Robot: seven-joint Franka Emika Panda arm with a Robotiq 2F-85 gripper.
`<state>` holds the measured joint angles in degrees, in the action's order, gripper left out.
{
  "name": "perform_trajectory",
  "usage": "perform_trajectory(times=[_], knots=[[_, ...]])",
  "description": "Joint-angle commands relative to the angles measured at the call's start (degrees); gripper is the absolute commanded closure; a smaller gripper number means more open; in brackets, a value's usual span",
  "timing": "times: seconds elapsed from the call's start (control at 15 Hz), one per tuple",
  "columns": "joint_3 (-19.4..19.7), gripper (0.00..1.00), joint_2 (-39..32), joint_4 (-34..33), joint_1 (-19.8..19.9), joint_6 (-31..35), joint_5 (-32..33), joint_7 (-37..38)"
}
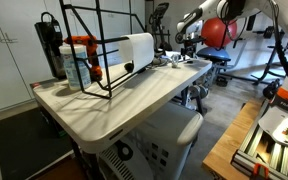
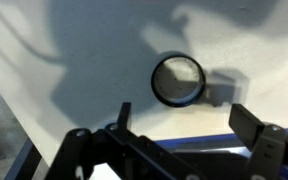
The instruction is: Flip the black lid over then move it to the left on the table
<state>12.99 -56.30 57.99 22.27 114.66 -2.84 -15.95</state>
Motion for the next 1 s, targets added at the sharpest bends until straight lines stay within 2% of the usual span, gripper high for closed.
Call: perform_trajectory(times=[0.0,0.33,0.47,0.6,0.67,0.73,0.87,0.93], knots=[[1.04,0.01,2.75,5.71,-1.08,-0.39,0.98,0.22],[-0.06,0.04,2.16,6.32,0.51,-1.01,-0.66,-1.74],[-0.18,0.1,2.17,6.67,0.92,-0.75,-0.98,-1.78],[-0.42,0.25,2.36,6.8,1.33,-0.43,-1.43,-2.03],[-0.61,0.4,2.64,6.98,1.46,-0.05,-1.72,-2.18],[-0.68,0.51,2.9,7.1,1.47,0.24,-1.9,-2.16],[-0.82,0.66,3.14,7.26,1.51,0.44,-2.07,-2.35],[-0.85,0.7,3.44,7.38,1.46,0.42,-2.09,-2.45]])
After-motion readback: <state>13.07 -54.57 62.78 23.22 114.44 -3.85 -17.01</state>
